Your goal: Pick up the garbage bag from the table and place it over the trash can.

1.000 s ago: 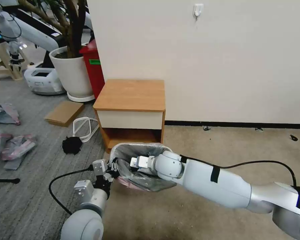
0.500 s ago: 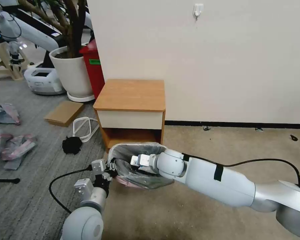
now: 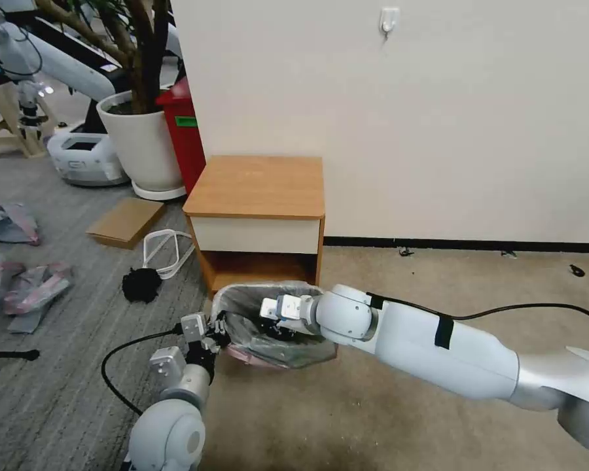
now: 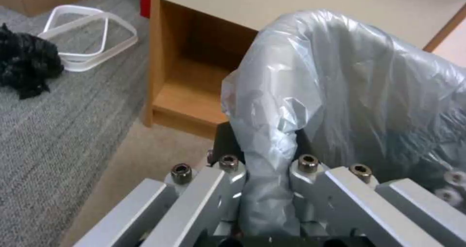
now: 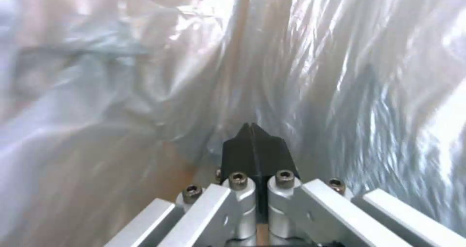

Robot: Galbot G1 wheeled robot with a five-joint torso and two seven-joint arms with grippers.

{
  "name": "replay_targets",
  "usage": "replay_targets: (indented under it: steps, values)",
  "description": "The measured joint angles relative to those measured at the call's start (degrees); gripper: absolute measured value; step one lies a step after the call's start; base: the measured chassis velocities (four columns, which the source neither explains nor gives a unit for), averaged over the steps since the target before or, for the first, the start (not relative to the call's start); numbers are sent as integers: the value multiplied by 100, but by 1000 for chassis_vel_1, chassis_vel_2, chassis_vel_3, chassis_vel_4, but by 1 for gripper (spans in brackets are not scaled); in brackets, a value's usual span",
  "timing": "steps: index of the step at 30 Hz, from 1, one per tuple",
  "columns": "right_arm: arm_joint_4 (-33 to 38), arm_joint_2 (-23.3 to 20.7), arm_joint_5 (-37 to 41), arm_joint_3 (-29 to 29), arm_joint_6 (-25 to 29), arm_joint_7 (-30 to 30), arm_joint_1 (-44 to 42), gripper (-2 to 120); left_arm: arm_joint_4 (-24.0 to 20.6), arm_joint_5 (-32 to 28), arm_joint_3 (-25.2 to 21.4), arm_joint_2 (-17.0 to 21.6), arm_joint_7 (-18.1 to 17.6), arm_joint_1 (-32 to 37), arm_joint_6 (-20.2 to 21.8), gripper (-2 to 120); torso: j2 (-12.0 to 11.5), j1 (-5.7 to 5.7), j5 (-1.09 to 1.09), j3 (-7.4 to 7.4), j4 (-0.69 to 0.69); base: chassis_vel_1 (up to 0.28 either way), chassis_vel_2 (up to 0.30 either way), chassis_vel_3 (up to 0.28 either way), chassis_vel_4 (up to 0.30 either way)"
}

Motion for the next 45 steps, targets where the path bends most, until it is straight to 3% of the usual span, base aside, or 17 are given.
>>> replay_targets:
  steps: [5,14,16,17,20,21,23,25,27,29,31,35,37,41,45]
  values:
    - [311,-212,168,75,0,0,106,0,87,-352,15,10,-135,-125,41,6,0,0,0,0,0,0,0,0,0]
    - [1143,-930,705,788,5,-4,78,0,114,-1290,109,86,-531,-395,375,6,0,0,-1,0,0,0,0,0,0]
    - [1485,-1168,799,1396,9,25,-219,0,84,-1621,115,146,-631,-429,574,6,0,0,0,0,0,0,0,0,0]
    - [1485,-1168,799,1396,9,25,-219,0,84,-1621,115,146,-631,-429,574,6,0,0,0,0,0,0,0,0,0]
    - [1933,-1352,970,2571,18,403,-992,0,46,-2068,137,231,-719,-445,851,6,0,0,0,-1,-1,0,0,0,0]
    - [1933,-1352,970,2571,18,403,-992,0,46,-2068,137,231,-719,-445,851,6,0,0,0,-1,-1,0,0,0,0]
    - [2196,-1393,1299,3323,72,1101,-1618,0,51,-2318,170,294,-764,-468,1009,6,0,0,0,-1,0,0,0,0,0]
    - [2241,-1389,1363,3528,132,1251,-1798,0,62,-2362,179,308,-768,-473,1038,6,0,0,0,-1,-1,0,0,0,0]
    - [2396,-1318,1538,4439,495,1741,-2575,0,136,-2438,229,358,-775,-512,1130,6,0,0,1,-1,-2,0,0,0,0]
    - [2434,-1295,1597,4648,610,1873,-2767,0,151,-2440,240,367,-775,-520,1137,6,0,0,1,-1,-1,0,0,0,0]
    - [2525,-1197,1800,5118,1103,2239,-3339,10,224,-2436,289,383,-779,-529,1141,6,0,0,0,-1,-2,0,0,0,0]
    - [2572,-1008,1931,5355,1675,2605,-3785,22,327,-2336,345,342,-786,-501,1103,6,0,0,0,-1,0,0,0,0,0]
    - [2588,-971,1939,5384,1740,2664,-3840,26,345,-2314,353,329,-790,-491,1087,6,0,0,0,-1,0,0,0,0,0]
    - [2710,-765,1974,5548,2076,2806,-4040,48,406,-2130,359,282,-795,-335,1002,6,0,0,-1,-1,0,0,0,0,0]
    - [2726,-724,1974,5565,2117,2808,-4051,57,406,-2084,340,284,-793,-252,981,6,0,0,-1,-1,0,0,0,0,0]
